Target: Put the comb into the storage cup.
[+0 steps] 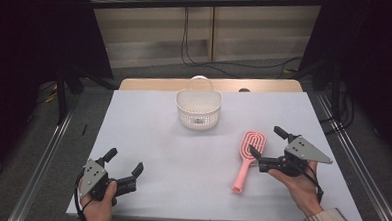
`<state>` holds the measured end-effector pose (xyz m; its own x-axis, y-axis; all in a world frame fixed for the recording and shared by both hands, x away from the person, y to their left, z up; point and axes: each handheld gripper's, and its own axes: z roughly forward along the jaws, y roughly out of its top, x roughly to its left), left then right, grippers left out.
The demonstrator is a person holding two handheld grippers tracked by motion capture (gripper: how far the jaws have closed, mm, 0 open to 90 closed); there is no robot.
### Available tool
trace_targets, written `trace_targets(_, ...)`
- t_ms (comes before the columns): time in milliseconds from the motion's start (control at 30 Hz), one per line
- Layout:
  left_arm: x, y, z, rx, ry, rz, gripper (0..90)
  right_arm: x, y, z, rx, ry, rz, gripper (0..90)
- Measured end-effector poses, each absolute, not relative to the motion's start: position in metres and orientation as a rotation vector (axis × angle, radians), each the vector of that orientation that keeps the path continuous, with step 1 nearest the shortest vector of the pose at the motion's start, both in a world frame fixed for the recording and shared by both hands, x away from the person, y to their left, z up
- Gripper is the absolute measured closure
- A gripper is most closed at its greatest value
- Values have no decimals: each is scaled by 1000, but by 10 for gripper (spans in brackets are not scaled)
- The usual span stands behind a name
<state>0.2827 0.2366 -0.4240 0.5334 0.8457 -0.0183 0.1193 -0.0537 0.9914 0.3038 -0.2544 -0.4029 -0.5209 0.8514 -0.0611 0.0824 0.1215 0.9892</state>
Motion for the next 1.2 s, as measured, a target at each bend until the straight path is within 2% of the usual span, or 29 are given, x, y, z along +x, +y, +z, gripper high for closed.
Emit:
trace_targets(267, 285, 237, -425, 1535, 865, 725, 21, 310, -241, -403, 912, 1771, 1504, 41)
trace_targets(767, 285, 236, -424, 1523, 863, 718, 20, 324, -230, -404, 948, 1794, 1585, 184)
trace_targets(800, 285, 236, -424, 1517, 865, 711, 20, 324, -230, -404, 951, 1794, 1594, 249)
trace_targets(1000, 285, 236, -424, 1517, 864, 712, 20, 326, -230, -406, 963, 1781, 1603, 317)
trace_targets(1200, 285, 236, -424, 1519, 860, 719, 20, 325, -231, -405, 947, 1787, 1623, 480)
